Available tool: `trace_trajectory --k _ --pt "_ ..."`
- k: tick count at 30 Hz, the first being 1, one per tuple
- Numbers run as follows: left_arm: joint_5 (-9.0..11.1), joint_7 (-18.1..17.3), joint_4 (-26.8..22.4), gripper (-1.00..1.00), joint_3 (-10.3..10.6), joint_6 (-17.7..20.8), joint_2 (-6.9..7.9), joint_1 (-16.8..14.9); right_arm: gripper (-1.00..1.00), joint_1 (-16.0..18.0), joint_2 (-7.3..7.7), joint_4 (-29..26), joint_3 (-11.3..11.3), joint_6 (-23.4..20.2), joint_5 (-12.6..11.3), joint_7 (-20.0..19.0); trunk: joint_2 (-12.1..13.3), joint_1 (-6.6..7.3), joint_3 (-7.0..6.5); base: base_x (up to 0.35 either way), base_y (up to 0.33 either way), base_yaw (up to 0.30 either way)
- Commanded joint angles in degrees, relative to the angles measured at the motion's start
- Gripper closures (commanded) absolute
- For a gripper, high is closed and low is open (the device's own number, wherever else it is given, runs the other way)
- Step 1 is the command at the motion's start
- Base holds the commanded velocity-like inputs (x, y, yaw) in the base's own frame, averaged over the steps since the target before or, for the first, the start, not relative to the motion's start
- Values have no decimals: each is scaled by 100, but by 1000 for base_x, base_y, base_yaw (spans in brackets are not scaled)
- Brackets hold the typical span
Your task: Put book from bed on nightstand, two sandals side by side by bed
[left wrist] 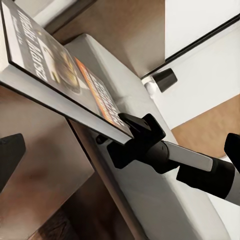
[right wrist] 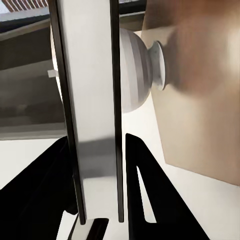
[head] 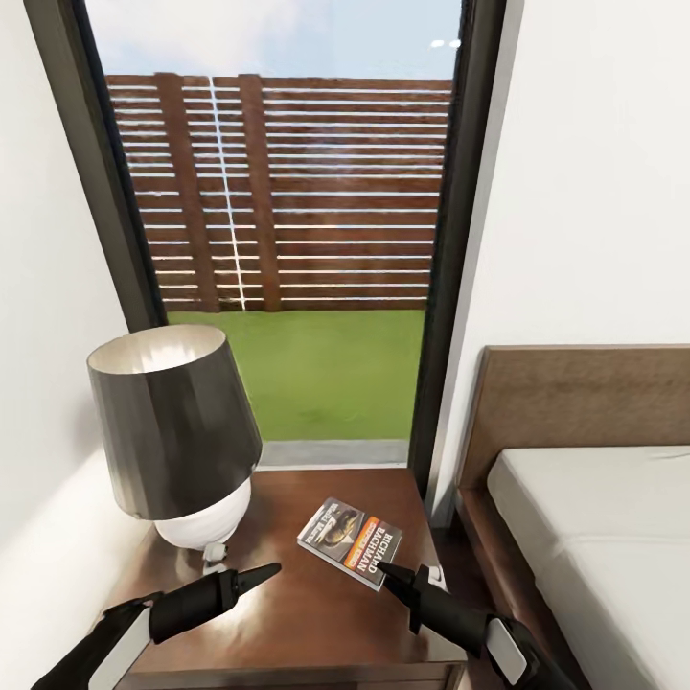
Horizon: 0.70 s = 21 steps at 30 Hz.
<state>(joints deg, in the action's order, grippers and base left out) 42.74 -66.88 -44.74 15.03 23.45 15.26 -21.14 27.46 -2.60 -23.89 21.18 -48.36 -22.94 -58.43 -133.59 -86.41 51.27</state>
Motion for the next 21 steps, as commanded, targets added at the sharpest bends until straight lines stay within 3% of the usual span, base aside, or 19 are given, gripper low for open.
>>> trace_trajectory --k 1,4,21 --pt "59 -1 1 -100 27 59 6 -5 100 4 -4 -2 27 -24 9 -10 -2 1 6 4 0 0" --pt "59 -1 1 -100 25 57 8 -5 100 1 -4 -2 27 -24 9 -10 -2 1 6 2 0 0" --pt "59 2 1 -100 27 63 9 -5 100 3 -9 -2 27 -24 9 -9 -684 -372 311 0 0 0"
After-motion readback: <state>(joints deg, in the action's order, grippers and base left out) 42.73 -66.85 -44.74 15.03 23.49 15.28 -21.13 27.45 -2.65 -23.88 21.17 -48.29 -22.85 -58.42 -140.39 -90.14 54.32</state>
